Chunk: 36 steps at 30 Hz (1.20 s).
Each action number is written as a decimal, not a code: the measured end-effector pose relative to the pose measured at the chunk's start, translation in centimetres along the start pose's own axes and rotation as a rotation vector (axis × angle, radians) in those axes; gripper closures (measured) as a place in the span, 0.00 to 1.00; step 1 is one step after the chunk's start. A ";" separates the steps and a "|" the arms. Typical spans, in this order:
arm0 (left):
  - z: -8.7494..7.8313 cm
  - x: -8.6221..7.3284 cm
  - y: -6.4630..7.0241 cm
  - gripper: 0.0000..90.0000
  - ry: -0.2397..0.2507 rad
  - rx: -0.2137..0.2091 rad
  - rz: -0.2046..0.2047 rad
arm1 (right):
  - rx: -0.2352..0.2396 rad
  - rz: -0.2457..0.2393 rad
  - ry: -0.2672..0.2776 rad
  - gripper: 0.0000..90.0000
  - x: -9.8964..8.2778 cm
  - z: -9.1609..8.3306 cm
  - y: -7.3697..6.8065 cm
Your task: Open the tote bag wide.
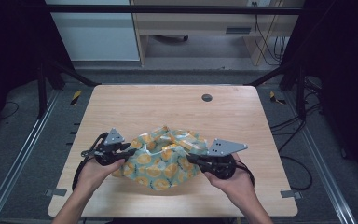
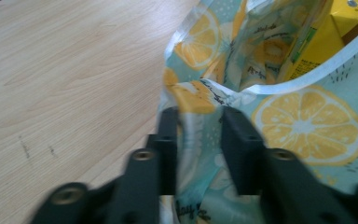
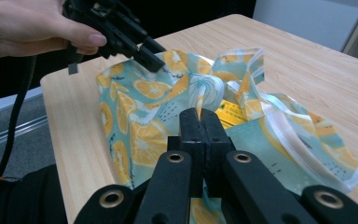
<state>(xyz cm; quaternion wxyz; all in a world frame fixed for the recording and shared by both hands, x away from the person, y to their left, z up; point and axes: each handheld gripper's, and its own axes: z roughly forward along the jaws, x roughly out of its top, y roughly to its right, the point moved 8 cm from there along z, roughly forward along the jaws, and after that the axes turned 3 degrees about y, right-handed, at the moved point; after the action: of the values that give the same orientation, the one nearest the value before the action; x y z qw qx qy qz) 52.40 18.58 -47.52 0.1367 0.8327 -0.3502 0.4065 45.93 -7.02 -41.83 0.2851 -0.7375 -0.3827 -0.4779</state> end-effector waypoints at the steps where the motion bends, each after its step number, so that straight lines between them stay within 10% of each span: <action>1: -0.3 0.0 0.0 0.88 0.026 0.003 -0.014 | -0.004 0.001 0.000 1.00 -0.1 -0.1 0.1; 16: -6.3 0.9 1.9 1.00 0.271 0.014 -0.029 | -0.054 0.017 0.015 1.00 -1.3 -2.6 0.9; 36: -4.7 -4.7 5.2 1.00 0.149 -0.044 0.058 | -0.056 0.074 -0.059 1.00 -6.4 -1.9 0.6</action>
<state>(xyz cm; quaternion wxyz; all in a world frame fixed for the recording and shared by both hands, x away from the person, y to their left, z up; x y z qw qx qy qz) 44.06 19.43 -48.45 0.1690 0.7864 -0.3718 0.4634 43.85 -10.74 -47.06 0.2703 -0.7726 -0.3499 -0.4556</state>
